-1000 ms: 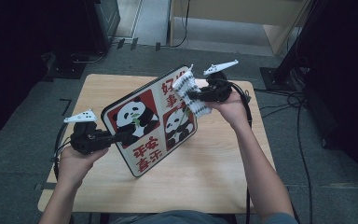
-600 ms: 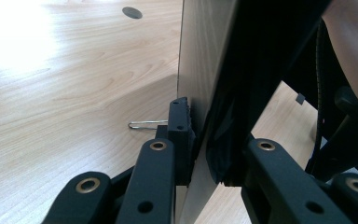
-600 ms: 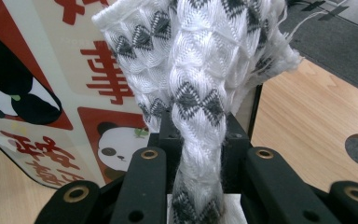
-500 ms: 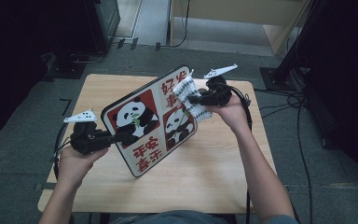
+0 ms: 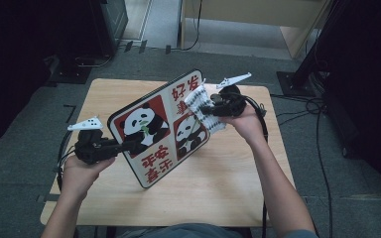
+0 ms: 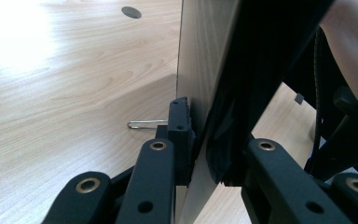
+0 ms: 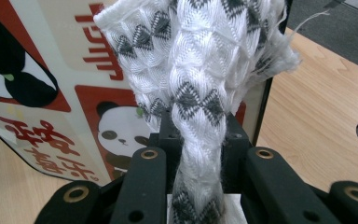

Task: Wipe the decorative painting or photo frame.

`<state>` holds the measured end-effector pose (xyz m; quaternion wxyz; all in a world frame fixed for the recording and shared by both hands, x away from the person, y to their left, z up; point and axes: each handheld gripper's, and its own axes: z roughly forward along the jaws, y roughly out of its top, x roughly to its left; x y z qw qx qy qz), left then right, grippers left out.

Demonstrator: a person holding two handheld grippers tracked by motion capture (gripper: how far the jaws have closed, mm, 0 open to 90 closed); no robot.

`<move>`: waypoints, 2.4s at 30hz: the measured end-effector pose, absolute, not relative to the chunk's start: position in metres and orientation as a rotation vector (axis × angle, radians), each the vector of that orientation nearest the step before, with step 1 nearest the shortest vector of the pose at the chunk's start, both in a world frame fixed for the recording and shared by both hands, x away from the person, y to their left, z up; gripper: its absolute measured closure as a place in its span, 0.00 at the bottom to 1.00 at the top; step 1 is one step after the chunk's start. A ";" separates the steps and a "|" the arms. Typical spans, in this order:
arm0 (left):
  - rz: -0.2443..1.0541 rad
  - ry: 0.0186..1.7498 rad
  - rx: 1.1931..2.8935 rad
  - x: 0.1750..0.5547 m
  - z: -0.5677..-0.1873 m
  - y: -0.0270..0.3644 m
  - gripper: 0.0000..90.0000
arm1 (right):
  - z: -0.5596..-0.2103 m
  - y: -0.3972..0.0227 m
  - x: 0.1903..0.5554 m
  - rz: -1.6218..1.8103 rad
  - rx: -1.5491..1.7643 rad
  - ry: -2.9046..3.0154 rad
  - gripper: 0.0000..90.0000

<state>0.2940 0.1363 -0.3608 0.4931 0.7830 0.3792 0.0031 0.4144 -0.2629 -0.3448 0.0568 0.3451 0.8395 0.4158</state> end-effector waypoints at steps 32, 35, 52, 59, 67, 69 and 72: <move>0.006 0.931 1.898 0.294 -0.361 0.136 0.87 | -0.371 -0.268 0.410 1.187 1.094 2.600 0.85; 0.005 0.930 1.899 0.294 -0.361 0.136 0.88 | -0.375 -0.267 0.410 1.175 1.092 2.616 0.85; -0.003 0.925 1.895 0.294 -0.361 0.137 0.88 | -0.395 -0.266 0.411 1.141 1.126 2.662 0.85; -0.002 0.921 1.899 0.294 -0.361 0.137 0.88 | -0.402 -0.266 0.411 1.111 1.144 2.682 0.85; -0.002 0.921 1.897 0.294 -0.361 0.137 0.88 | -0.415 -0.267 0.410 1.087 1.150 2.688 0.85; -0.002 0.921 1.896 0.294 -0.361 0.137 0.88 | -0.416 -0.267 0.410 1.091 1.156 2.690 0.85; -0.002 0.920 1.898 0.294 -0.361 0.137 0.88 | -0.421 -0.267 0.409 1.072 1.173 2.706 0.85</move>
